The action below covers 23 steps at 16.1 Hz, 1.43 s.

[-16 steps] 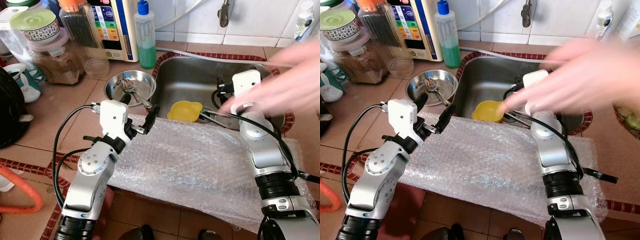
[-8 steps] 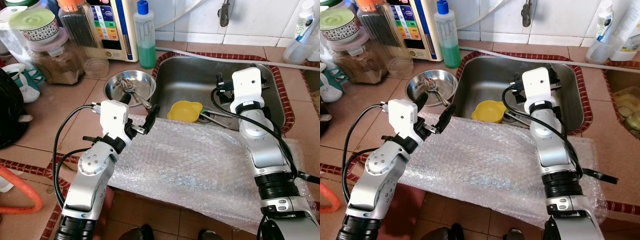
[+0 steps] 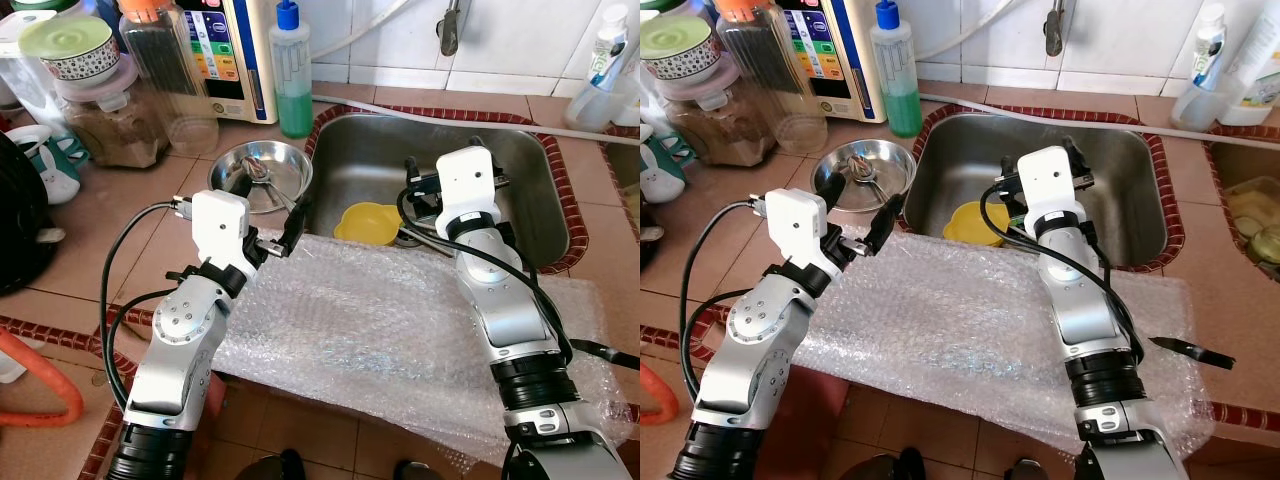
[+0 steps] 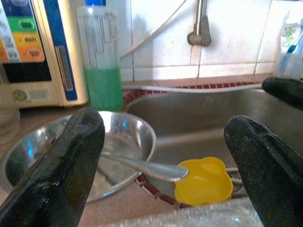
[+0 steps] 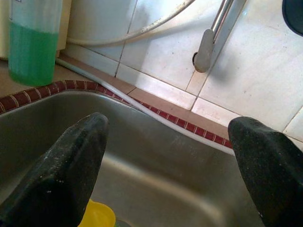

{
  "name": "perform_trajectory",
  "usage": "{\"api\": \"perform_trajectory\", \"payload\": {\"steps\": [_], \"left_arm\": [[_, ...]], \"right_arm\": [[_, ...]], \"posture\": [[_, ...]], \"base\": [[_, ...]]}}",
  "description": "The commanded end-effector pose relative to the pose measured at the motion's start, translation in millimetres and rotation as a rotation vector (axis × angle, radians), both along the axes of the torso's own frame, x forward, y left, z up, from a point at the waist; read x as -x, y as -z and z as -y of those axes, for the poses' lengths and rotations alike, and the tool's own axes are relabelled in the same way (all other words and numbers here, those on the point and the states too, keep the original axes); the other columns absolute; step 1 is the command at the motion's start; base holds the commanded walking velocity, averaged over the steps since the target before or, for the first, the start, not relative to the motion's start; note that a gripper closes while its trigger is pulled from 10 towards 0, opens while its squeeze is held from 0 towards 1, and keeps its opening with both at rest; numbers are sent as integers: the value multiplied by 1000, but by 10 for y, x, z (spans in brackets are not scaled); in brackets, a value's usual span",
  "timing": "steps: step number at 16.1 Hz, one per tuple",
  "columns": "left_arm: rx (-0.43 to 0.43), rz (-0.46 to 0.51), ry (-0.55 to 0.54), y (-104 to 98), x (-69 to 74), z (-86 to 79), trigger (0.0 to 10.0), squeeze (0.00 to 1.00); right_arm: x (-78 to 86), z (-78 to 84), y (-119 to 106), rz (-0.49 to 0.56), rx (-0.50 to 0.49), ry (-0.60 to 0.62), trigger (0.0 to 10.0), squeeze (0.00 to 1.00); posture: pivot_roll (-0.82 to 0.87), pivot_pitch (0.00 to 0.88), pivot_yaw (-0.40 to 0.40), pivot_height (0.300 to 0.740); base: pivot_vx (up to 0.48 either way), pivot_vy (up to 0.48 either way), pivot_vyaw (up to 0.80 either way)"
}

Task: Kitchen organization

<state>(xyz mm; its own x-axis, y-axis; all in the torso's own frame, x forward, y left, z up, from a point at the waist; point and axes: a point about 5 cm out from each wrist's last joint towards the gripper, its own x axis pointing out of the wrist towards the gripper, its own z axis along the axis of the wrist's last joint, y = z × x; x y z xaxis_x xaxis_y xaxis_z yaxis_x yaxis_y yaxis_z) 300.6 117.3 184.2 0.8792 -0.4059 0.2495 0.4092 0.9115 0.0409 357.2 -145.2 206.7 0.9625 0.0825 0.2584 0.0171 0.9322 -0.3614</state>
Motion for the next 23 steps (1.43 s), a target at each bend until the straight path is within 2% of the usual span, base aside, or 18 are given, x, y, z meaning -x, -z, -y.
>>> {"api": "perform_trajectory", "payload": {"steps": [1,2,3,7,13,17,18,19,20,23], "left_arm": [[-10,11,-21,-1,3,-37,10000,1000],[-13,9,-32,6,3,-54,10000,573],[-14,10,-39,0,5,-68,10000,0],[-11,16,-62,21,-10,-88,10000,0],[-9,17,-55,13,-38,-70,10000,0],[-18,11,-37,14,-60,-43,10000,0],[-16,8,-37,18,-80,-34,10000,0],[-16,2,-36,34,-100,-13,10000,0],[-14,0,-29,37,-106,3,10000,0],[-19,4,25,31,-119,83,10000,0]], "right_arm": [[3,-18,-15,6,1,-9,10000,1000],[8,-38,-18,8,2,-16,10000,1000],[24,-72,-7,4,-6,-26,10000,1000],[158,-254,40,6,-8,-90,10000,1000],[227,-239,24,17,-2,-83,10000,1000],[321,-321,-4,37,2,-115,10000,1000],[366,-378,-21,53,12,-142,10000,835],[409,-413,-26,58,19,-167,10000,510],[427,-413,-27,59,21,-169,10000,420],[470,-341,-11,48,10,-147,10000,373]], "posture": [[-136,143,58,740],[-136,141,56,740],[-140,134,55,740],[-157,131,45,740],[-176,147,61,740],[-195,158,78,740],[-213,162,84,740],[-227,164,88,740],[-237,165,92,740],[-266,175,116,740]], "base": [[0,0,0],[0,0,0],[0,0,0],[0,0,0],[0,0,0],[0,0,0],[0,0,0],[0,0,0],[0,0,0],[0,0,0]]}}
